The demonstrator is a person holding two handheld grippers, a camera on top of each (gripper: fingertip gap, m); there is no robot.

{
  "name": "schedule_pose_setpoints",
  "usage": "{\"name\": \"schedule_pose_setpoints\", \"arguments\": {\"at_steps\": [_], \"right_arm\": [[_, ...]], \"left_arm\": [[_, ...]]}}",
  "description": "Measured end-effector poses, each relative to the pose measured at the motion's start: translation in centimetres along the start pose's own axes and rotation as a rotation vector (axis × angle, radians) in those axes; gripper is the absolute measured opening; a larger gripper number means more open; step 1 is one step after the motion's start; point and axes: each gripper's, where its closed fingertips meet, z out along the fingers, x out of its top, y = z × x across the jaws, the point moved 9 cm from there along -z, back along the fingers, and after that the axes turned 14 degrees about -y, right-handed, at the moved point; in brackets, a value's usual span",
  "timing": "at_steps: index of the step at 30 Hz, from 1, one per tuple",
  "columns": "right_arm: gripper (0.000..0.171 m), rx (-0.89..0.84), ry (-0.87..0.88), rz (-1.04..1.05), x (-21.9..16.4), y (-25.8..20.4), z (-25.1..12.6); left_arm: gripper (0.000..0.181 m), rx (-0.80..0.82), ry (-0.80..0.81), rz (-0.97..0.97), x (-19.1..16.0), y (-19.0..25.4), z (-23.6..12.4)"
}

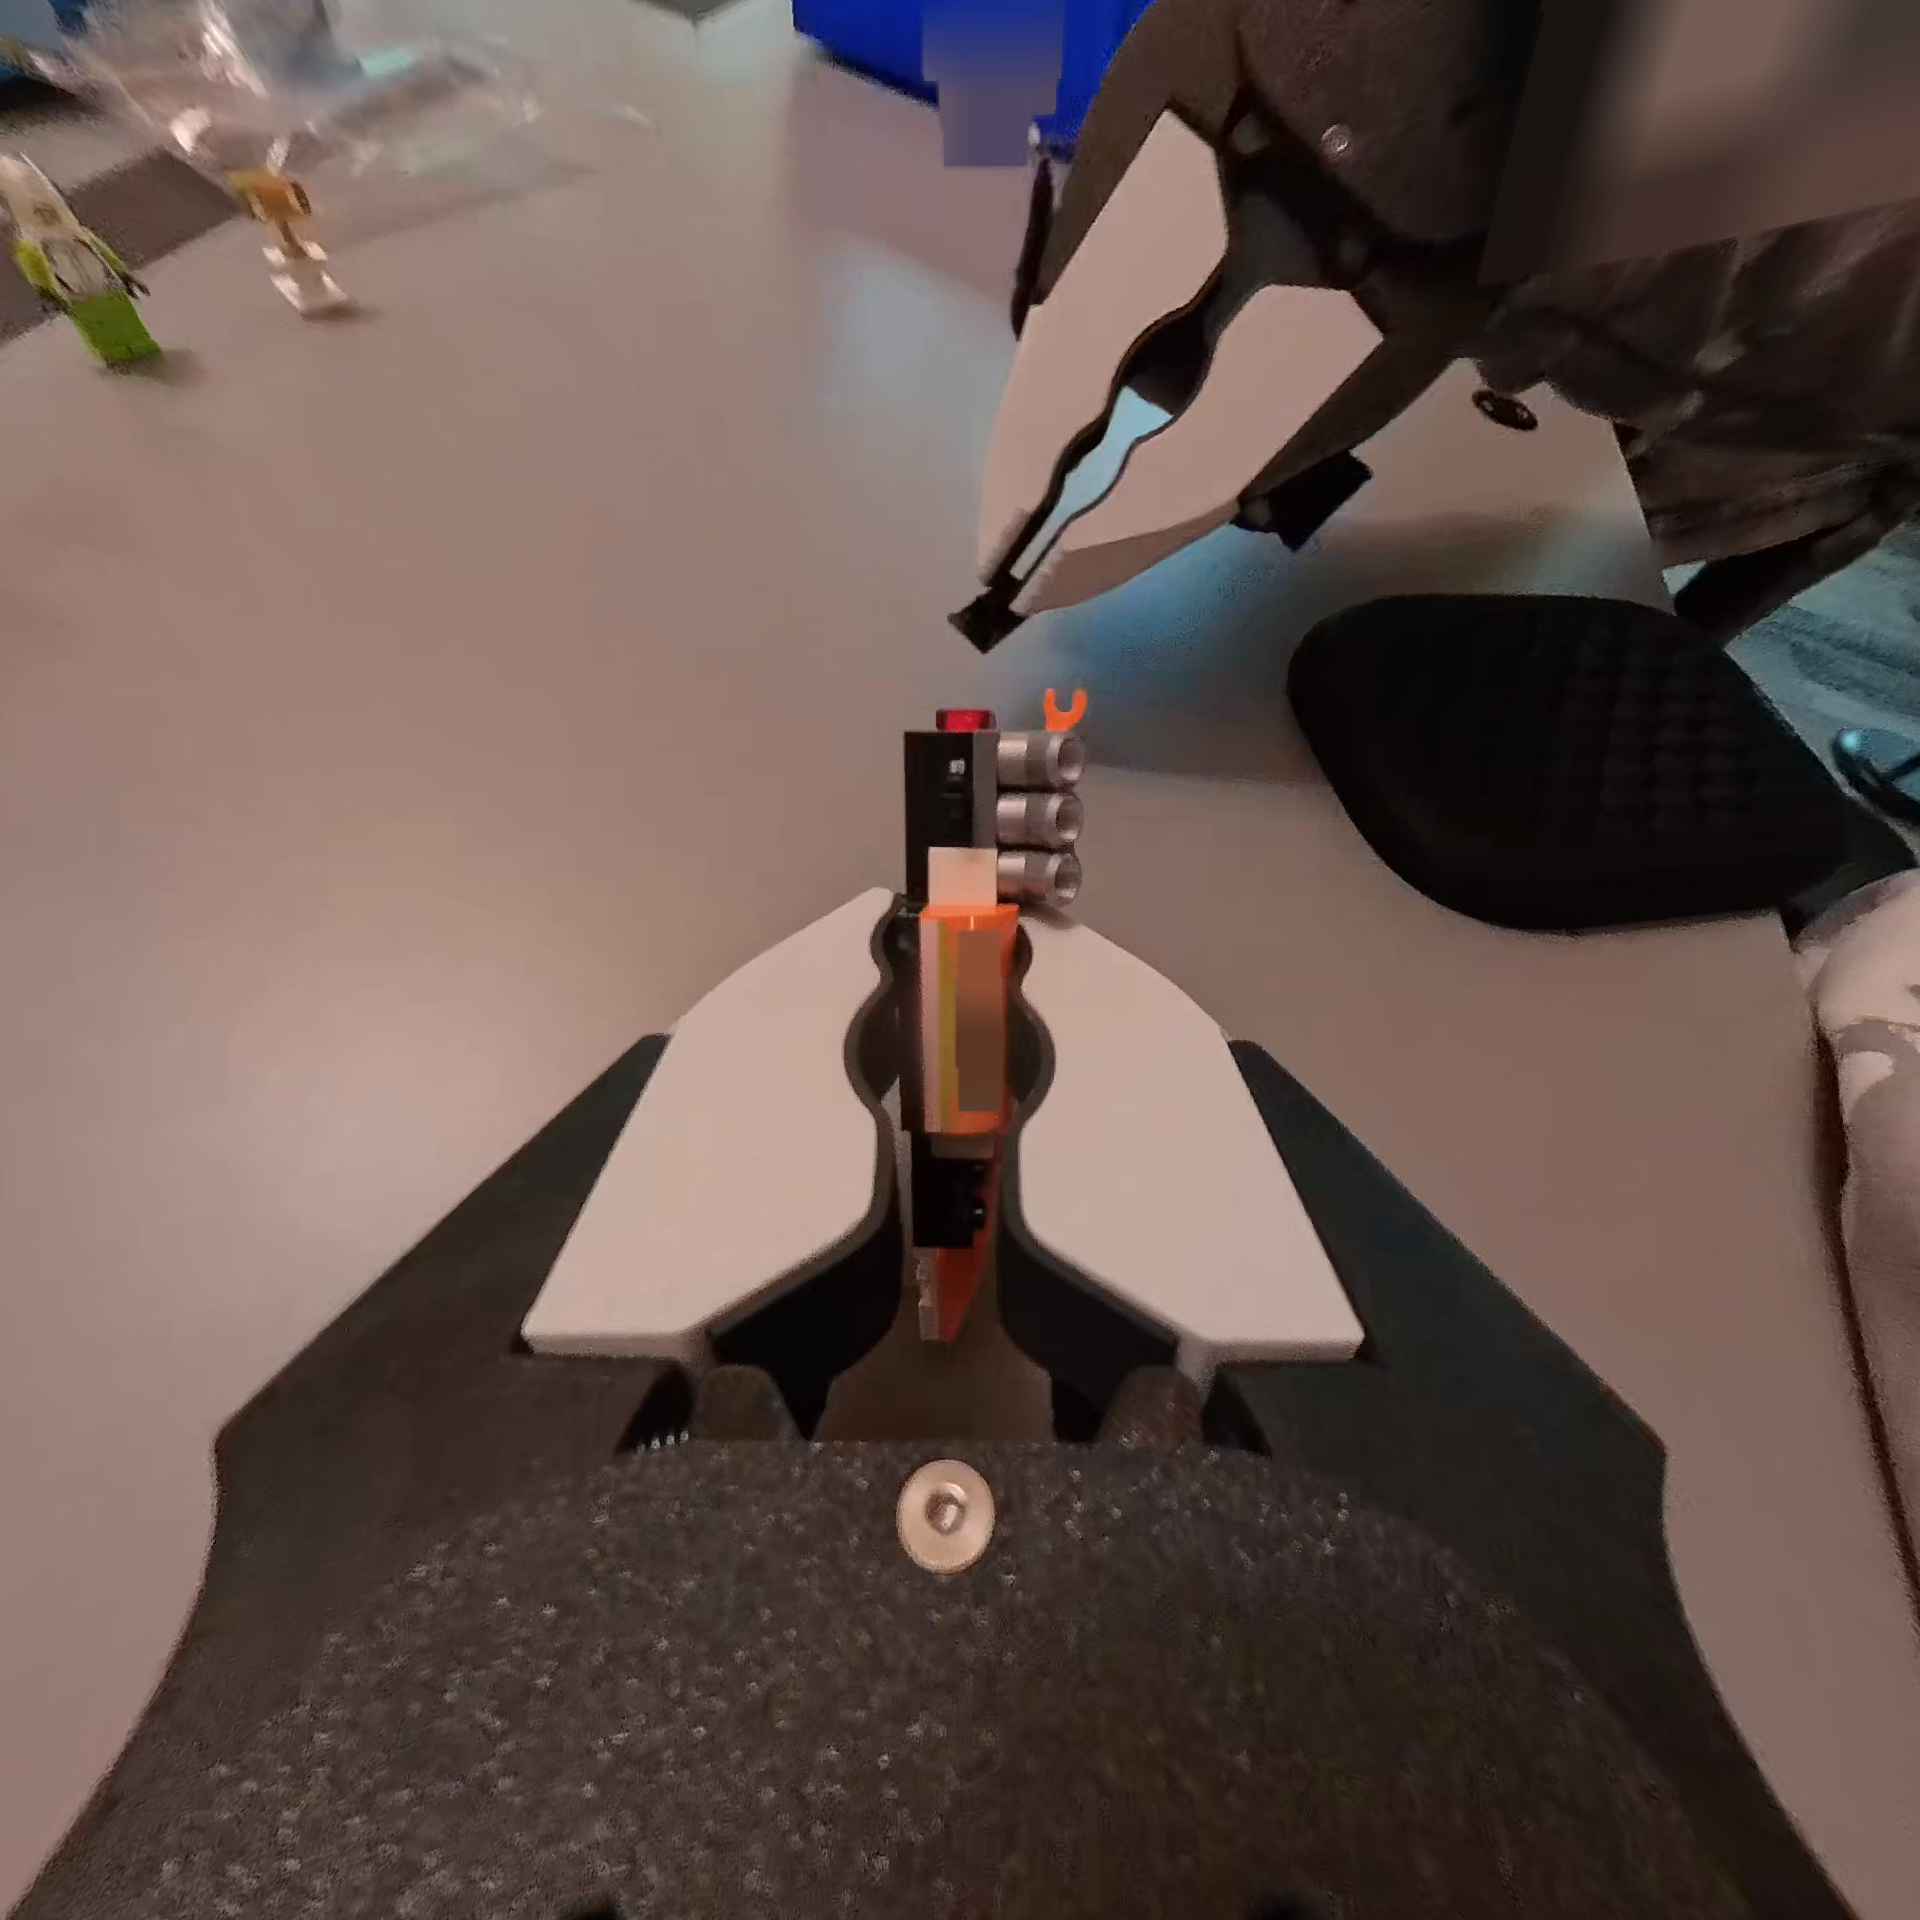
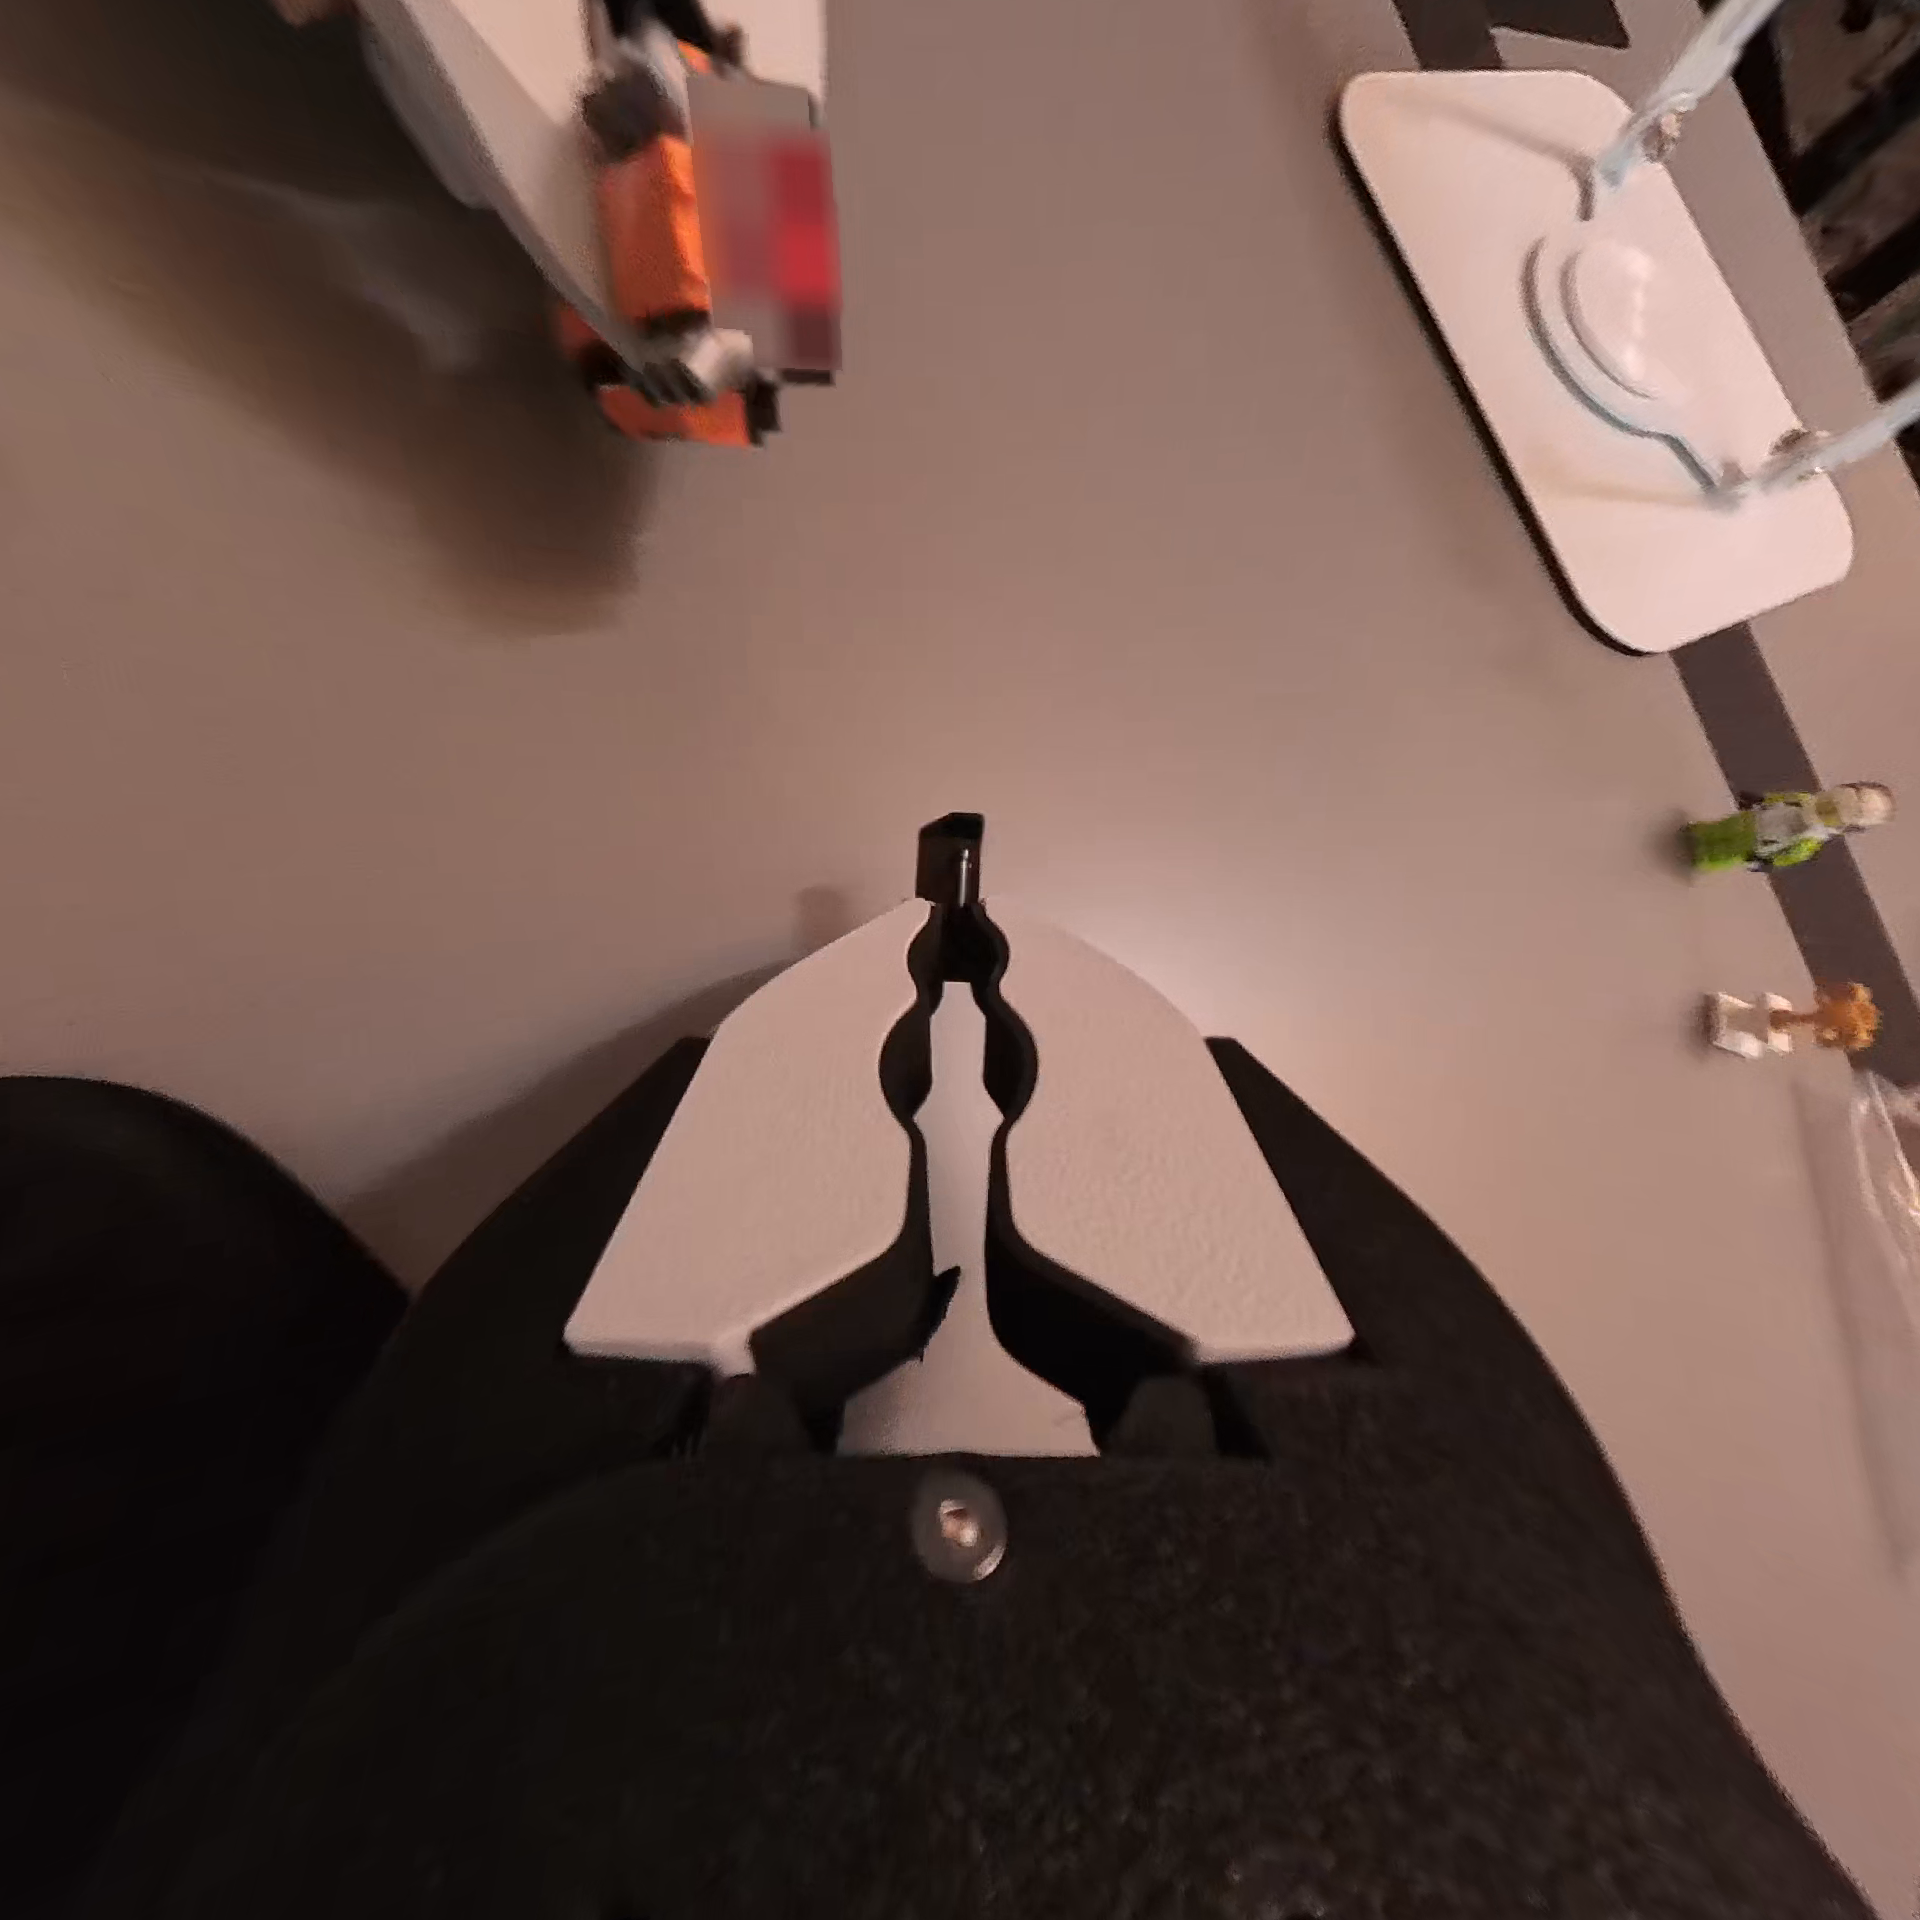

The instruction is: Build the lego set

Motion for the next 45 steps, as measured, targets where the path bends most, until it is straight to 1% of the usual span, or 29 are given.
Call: {"name": "schedule_pose_setpoints", "arguments": {"at_steps": [3,8,10,12,14,16,17,19,21,23,24,26,29,31,33,36,38,41,45], "right_arm": [[0.004,0.051,0.02,0.007,0.1,-1.2,0.1],[0.004,0.112,0.062,0.033,0.6,-2.3,0.1],[0.004,0.123,0.076,0.026,0.8,-2.7,0.1],[0.004,0.133,0.078,0.022,0.9,-3.0,0.1],[0.004,0.143,0.079,0.029,0.8,-3.2,0.2],[0.004,0.155,0.077,0.042,0.6,-3.4,0.4],[0.004,0.16,0.083,0.049,0.5,-3.4,0.4],[0.004,0.172,0.095,0.067,0.2,-3.5,0.3],[0.004,0.185,0.109,0.083,-0.2,-3.4,0.2],[0.004,0.228,0.149,0.111,-0.3,-3.2,-0.2],[0.004,0.272,0.181,0.129,-0.3,-3.1,-0.6],[0.004,0.414,0.25,0.159,0.0,-2.9,-1.3],[0.004,0.652,0.368,0.2,0.9,-2.3,-2.4],[0.004,0.804,0.424,0.21,1.6,-2.0,-2.9],[0.004,0.917,0.475,0.205,2.3,-1.8,-3.2],[0.004,1.029,0.543,0.203,3.2,-1.7,-3.7],[0.004,1.08,0.575,0.198,3.8,-1.9,-3.9],[0.004,1.115,0.577,0.189,4.4,-2.4,-3.8],[0.004,1.163,0.576,0.218,4.6,-2.8,-3.6]], "left_arm": [[0.014,-0.056,-0.098,-0.06,0.4,-0.5,0.4],[0.015,-0.322,-0.444,-0.141,0.8,-2.1,1.6],[0.017,-0.398,-0.562,-0.152,1.1,-2.9,2.4],[0.018,-0.41,-0.646,-0.138,1.5,-3.6,2.9],[0.021,-0.415,-0.689,-0.127,2.2,-4.1,3.2],[0.03,-0.379,-0.704,-0.092,2.9,-4.2,3.4],[0.036,-0.343,-0.696,-0.063,3.2,-4.3,3.3],[0.042,-0.267,-0.647,0.007,3.7,-4.3,3.1],[0.041,-0.207,-0.53,0.06,4.3,-3.8,2.5],[0.036,-0.141,-0.363,0.175,5.0,-2.4,1.5],[0.032,-0.111,-0.293,0.251,5.2,-1.4,1.0],[0.03,-0.061,-0.201,0.399,5.0,0.7,0.4],[0.028,-0.064,-0.082,0.529,4.6,3.8,0.1],[0.026,-0.071,-0.002,0.568,4.6,5.3,-0.3],[0.022,-0.061,0.063,0.592,4.9,6.3,-0.9],[0.017,-0.037,0.16,0.607,5.4,7.4,-1.8],[0.015,-0.016,0.199,0.626,5.6,8.1,-2.3],[0.008,0.004,0.256,0.666,5.6,9.1,-3.3],[0.006,0.044,0.247,0.685,5.1,9.8,-3.7]]}}
